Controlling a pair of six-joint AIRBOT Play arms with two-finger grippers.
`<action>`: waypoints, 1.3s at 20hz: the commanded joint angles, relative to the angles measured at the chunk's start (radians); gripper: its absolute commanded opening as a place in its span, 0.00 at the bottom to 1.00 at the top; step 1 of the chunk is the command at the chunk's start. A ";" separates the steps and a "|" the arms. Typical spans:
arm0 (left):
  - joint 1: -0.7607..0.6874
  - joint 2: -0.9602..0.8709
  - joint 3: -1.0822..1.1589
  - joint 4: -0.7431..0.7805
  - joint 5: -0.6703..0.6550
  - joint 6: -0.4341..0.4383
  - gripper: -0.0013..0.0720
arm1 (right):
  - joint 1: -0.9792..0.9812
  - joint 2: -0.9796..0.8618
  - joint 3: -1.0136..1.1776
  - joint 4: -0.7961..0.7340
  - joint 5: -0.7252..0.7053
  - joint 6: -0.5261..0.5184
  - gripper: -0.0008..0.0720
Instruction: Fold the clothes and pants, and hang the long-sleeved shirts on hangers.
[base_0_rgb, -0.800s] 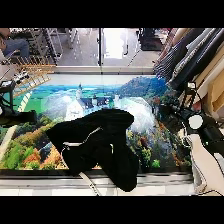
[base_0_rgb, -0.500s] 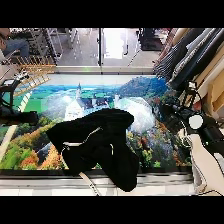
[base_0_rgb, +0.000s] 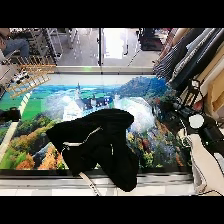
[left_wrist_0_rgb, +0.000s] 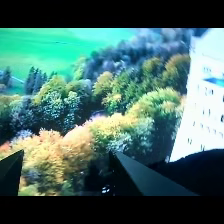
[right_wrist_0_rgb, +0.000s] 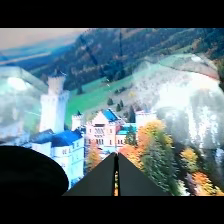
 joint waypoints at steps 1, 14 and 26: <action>0.180 -0.013 -0.120 -0.322 0.060 0.083 0.88 | 0.001 0.001 0.000 0.132 0.002 0.000 0.08; 0.252 -0.451 -0.161 -1.095 -0.054 0.817 0.99 | -0.090 -0.291 0.027 0.606 0.581 -0.320 0.91; 0.095 -0.528 -0.161 -1.220 0.041 1.135 0.19 | 0.185 -0.689 0.320 0.553 0.396 -0.211 0.63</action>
